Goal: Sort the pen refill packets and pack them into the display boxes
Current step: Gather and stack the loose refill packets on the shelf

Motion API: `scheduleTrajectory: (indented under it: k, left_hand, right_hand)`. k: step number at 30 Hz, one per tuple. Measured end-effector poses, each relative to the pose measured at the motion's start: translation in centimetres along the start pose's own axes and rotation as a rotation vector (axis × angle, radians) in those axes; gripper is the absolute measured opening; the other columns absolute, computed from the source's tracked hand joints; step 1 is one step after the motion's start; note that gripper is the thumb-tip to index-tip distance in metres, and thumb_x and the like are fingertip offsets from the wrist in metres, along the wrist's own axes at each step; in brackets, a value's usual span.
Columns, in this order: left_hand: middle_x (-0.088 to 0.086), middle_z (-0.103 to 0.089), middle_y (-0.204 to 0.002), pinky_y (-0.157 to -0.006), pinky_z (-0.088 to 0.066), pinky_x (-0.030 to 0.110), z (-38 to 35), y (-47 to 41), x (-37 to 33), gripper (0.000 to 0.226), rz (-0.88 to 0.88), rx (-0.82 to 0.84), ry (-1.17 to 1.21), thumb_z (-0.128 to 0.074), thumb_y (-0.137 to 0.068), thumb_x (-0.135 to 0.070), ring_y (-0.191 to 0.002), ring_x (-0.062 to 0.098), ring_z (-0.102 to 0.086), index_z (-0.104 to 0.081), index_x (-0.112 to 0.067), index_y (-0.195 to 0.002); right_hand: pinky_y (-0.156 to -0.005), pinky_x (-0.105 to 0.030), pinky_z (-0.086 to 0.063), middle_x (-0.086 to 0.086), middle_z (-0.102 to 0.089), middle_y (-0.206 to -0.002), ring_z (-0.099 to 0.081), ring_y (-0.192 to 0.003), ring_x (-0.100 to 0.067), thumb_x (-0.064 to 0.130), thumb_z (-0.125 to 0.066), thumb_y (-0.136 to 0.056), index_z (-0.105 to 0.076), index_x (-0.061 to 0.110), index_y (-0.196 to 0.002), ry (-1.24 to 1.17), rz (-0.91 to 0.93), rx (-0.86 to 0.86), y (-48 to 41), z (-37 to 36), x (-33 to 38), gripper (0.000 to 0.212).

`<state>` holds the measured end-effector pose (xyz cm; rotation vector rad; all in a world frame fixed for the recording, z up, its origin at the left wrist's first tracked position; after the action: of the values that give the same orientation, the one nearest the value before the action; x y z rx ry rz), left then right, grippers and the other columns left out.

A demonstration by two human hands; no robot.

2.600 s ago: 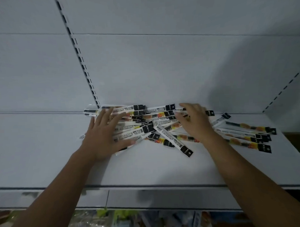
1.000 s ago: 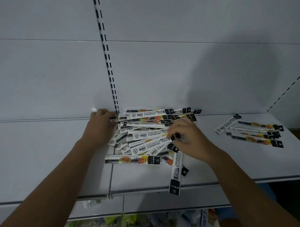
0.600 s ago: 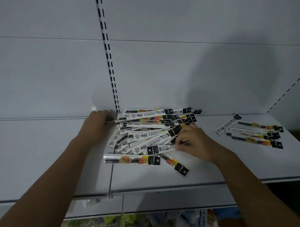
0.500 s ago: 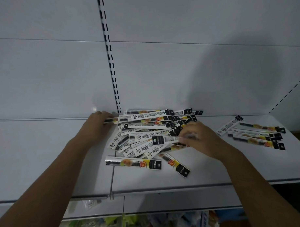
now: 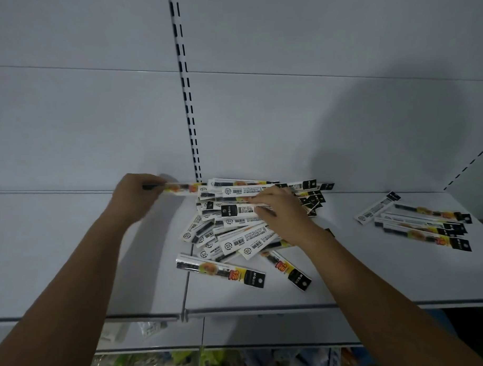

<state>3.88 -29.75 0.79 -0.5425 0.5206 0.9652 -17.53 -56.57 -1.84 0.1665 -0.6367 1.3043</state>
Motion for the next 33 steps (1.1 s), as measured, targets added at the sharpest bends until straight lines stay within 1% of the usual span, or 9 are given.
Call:
scheduleTrajectory:
  k: [4, 8, 13, 15, 17, 21, 23, 28, 33]
  left_hand:
    - [0.014, -0.075, -0.09, -0.067, -0.046, 0.021, 5.6, 0.0, 0.6, 0.017, 0.025, -0.151, 0.031, -0.07, -0.094, -0.005, -0.082, 0.032, -0.071, -0.08, -0.015, -0.104]
    - [0.008, -0.073, -0.084, -0.059, -0.042, 0.002, 8.8, 0.6, -1.0, 0.02, -0.014, -0.225, 0.123, -0.067, -0.096, -0.005, -0.065, 0.001, -0.066, -0.078, -0.019, -0.104]
    - [-0.006, -0.074, -0.081, -0.07, -0.052, 0.026, 3.3, 1.1, -6.8, 0.02, -0.134, -0.072, 0.262, -0.068, -0.097, -0.006, -0.061, -0.001, -0.063, -0.078, -0.018, -0.11]
    - [-0.019, -0.073, -0.078, -0.067, -0.053, 0.034, -0.2, 1.6, -8.5, 0.024, -0.127, 0.038, 0.291, -0.065, -0.1, -0.007, -0.064, 0.014, -0.065, -0.077, -0.023, -0.113]
    - [-0.025, -0.074, -0.087, -0.073, -0.059, 0.045, -3.2, 2.7, -10.1, 0.03, -0.153, 0.165, 0.304, -0.056, -0.105, -0.009, -0.074, 0.032, -0.066, -0.073, -0.032, -0.116]
    - [-0.013, -0.064, -0.129, -0.1, -0.049, 0.016, -6.9, 4.0, -9.9, 0.037, -0.206, 0.277, 0.229, -0.045, -0.109, -0.01, -0.116, 0.009, -0.06, -0.062, -0.028, -0.137]
    - [-0.008, -0.065, -0.135, -0.108, -0.051, 0.031, -7.6, 4.0, -8.9, 0.035, -0.19, 0.304, 0.178, -0.047, -0.11, -0.015, -0.121, 0.011, -0.06, -0.061, -0.029, -0.139]
    - [-0.003, -0.059, -0.144, -0.114, -0.043, 0.041, -7.7, 4.8, -9.5, 0.045, -0.392, 0.32, 0.082, -0.071, -0.097, -0.036, -0.132, 0.009, -0.049, -0.062, -0.026, -0.14]
    - [-0.01, -0.042, -0.154, -0.12, -0.03, 0.044, -8.8, 8.0, -11.0, 0.078, -0.699, 0.392, -0.199, -0.065, -0.075, -0.084, -0.144, 0.016, -0.035, -0.056, -0.042, -0.139]
  right_hand:
    - [-0.099, -0.043, -0.046, 0.013, -0.063, -0.121, -0.048, -0.113, -0.018, 0.03, -0.065, -0.1, -0.073, 0.033, -0.127, -0.018, -0.009, 0.005, 0.1, 0.1, -0.6, 0.028]
    - [-0.101, -0.042, -0.045, 0.013, -0.063, -0.122, -0.049, -0.115, -0.018, 0.029, -0.067, -0.099, -0.073, 0.033, -0.125, -0.036, -0.018, -0.007, 0.1, 0.2, -0.6, 0.027]
    - [-0.102, -0.037, -0.044, 0.012, -0.062, -0.116, -0.05, -0.116, -0.016, 0.023, -0.069, -0.098, -0.074, 0.025, -0.123, -0.124, -0.032, -0.091, 0.2, 1.1, 0.0, 0.026]
    - [-0.103, -0.034, -0.044, 0.015, -0.058, -0.109, -0.052, -0.115, -0.013, 0.019, -0.069, -0.098, -0.074, 0.021, -0.12, -0.199, -0.066, -0.16, 0.3, 1.9, 0.1, 0.023]
    - [-0.104, -0.034, -0.046, 0.011, -0.055, -0.11, -0.054, -0.116, -0.015, 0.018, -0.067, -0.099, -0.073, 0.02, -0.119, -0.233, -0.121, -0.212, 0.7, 2.7, -0.4, 0.021]
    - [-0.102, -0.038, -0.049, 0.006, -0.057, -0.11, -0.057, -0.111, -0.016, 0.018, -0.065, -0.099, -0.073, 0.02, -0.114, -0.166, -0.189, -0.278, 1.7, 4.2, -1.4, 0.017]
    - [-0.099, -0.039, -0.049, 0.009, -0.059, -0.107, -0.056, -0.108, -0.013, 0.022, -0.068, -0.097, -0.073, 0.023, -0.108, -0.106, -0.177, -0.3, 2.7, 4.8, -1.0, 0.012]
    - [-0.073, -0.03, -0.059, 0.017, -0.068, -0.088, -0.066, -0.082, -0.001, 0.057, -0.084, -0.076, -0.07, 0.036, -0.088, -0.092, -0.217, 0.166, 5.7, 3.9, 2.1, 0.028]
    - [-0.068, -0.025, -0.048, 0.018, -0.061, -0.093, -0.059, -0.083, -0.001, 0.046, -0.09, -0.073, -0.073, 0.033, -0.092, 0.122, -0.22, 0.396, 6.9, 3.0, 2.3, 0.028]
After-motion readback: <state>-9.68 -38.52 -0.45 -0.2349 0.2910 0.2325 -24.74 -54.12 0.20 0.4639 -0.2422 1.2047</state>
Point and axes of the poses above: each hand's wrist, its own y-axis away from the middle knuckle, its own z-axis out of the back of the hand, x = y × z, the point moved 5 cm from there along -y, towards the middle knuckle
